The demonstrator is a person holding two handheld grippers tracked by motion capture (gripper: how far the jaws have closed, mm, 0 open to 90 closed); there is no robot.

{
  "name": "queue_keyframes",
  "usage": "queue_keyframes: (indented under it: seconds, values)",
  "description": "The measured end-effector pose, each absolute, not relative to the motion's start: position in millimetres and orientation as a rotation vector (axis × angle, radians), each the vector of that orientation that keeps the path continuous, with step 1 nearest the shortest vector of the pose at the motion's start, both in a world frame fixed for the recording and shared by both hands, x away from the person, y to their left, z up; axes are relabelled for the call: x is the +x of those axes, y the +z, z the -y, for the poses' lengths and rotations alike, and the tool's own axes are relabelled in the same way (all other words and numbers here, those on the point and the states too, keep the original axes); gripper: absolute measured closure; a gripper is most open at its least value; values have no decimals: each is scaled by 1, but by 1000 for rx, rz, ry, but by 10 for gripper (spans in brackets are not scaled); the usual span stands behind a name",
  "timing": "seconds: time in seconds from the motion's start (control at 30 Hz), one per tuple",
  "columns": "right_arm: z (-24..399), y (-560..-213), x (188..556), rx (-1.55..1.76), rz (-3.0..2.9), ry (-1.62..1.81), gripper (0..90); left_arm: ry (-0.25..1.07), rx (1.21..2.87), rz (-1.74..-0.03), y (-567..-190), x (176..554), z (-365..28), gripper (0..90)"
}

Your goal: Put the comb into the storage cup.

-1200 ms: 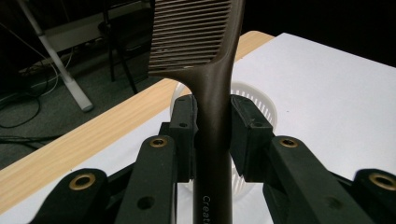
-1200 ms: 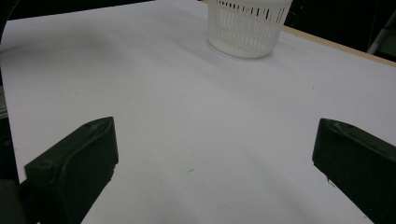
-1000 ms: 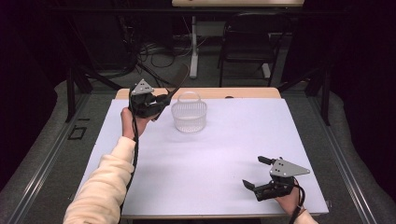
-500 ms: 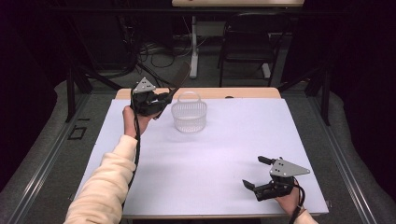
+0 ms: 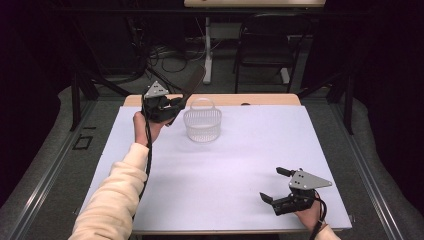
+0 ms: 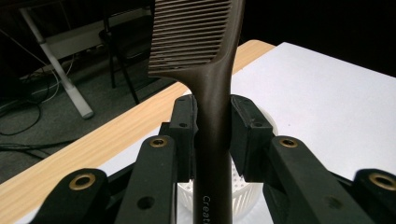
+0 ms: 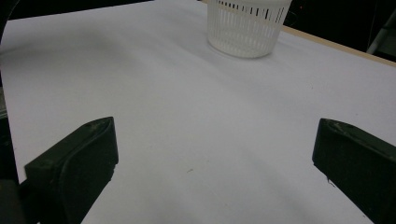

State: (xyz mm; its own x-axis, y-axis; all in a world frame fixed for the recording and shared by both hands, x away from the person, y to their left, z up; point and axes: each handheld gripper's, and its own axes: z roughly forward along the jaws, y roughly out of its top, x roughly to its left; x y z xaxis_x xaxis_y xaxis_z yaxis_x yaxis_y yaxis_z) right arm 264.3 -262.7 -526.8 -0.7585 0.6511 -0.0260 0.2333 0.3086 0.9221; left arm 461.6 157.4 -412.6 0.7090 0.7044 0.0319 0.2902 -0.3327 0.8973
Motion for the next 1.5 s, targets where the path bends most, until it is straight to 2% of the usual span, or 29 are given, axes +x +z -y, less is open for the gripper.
queue_keyframes:
  seconds: [1.5]
  values:
    - [263,-527,264,790,-2185,1443,0,535,1889,-760,-411,469,-145,722]
